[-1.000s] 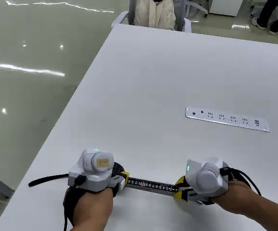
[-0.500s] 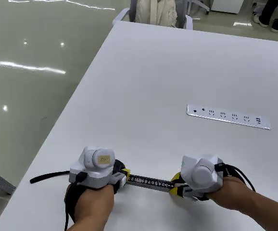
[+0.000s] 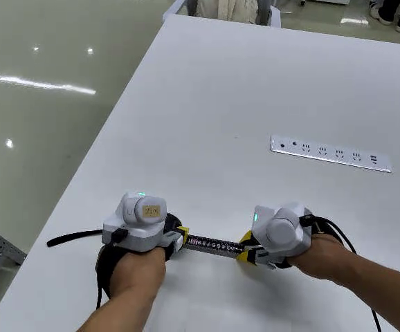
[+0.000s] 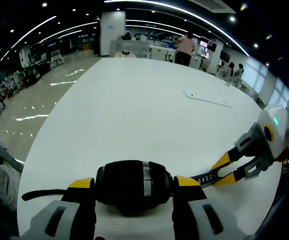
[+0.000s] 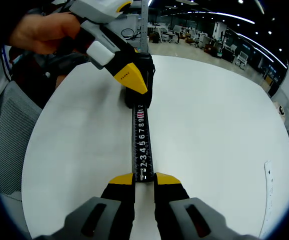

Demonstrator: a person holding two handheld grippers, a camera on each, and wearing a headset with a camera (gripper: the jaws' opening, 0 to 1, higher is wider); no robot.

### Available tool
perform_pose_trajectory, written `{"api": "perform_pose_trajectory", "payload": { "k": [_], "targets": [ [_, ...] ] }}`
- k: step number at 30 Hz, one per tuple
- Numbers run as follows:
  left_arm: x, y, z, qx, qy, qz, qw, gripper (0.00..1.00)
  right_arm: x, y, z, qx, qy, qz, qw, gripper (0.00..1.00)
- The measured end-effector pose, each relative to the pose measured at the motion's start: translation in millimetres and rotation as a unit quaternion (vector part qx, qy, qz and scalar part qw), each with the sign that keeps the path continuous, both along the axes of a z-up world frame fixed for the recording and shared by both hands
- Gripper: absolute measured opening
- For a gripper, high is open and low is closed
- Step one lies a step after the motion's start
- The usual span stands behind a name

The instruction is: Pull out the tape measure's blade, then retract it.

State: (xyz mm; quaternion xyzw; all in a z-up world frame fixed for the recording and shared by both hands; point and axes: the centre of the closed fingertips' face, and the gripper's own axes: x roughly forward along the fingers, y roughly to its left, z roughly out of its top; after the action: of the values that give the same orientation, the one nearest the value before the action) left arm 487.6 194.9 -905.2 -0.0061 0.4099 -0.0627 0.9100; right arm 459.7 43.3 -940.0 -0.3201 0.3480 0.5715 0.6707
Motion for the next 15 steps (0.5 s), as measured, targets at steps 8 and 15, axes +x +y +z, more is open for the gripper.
{"api": "perform_pose_trajectory", "payload": {
  "k": [8,15],
  "targets": [
    [-0.6,0.1,0.3,0.0,-0.002,0.0,1.0,0.59,0.8,6.8,-1.3,0.001,-0.001,0.001,1.0,0.13],
    [-1.0,-0.2,0.4,0.0,-0.001,0.0,1.0,0.59,1.5,11.6,-2.6,0.003,0.0,0.002,1.0,0.13]
  ]
}}
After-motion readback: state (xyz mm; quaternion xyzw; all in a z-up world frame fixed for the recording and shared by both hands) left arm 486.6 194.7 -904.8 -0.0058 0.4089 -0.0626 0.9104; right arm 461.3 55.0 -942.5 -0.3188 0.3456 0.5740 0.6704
